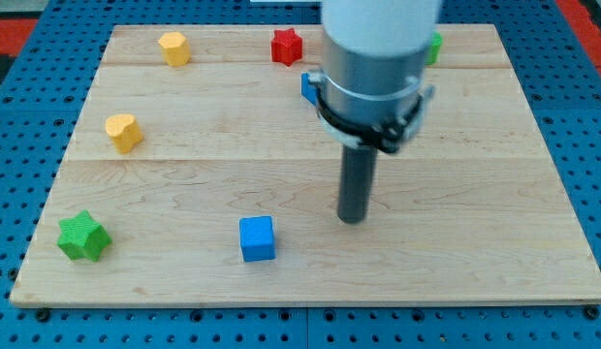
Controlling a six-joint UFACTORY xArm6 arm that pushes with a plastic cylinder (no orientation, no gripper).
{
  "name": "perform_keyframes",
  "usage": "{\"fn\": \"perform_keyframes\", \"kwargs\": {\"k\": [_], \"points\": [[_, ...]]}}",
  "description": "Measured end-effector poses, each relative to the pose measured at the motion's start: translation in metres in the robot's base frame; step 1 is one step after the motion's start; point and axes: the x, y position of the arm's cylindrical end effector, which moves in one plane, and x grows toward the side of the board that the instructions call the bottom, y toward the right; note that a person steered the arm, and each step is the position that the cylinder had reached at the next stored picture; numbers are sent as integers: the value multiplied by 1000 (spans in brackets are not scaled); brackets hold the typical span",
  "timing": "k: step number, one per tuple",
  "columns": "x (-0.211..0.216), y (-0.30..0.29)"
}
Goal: Push the green star in between the yellow hexagon and red star
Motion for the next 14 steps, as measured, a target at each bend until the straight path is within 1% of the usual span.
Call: {"fn": "perform_keyframes", "kwargs": {"k": [1, 2, 3, 4, 5, 6, 7, 8, 9, 10, 11, 12, 14], "points": [[30, 5], [38, -3], [69, -65], [71, -145], [43, -225], [14, -291], [14, -287], [51, -286], [64, -345], [29, -353], [-4, -331], [-33, -286], [-105, -241]]}}
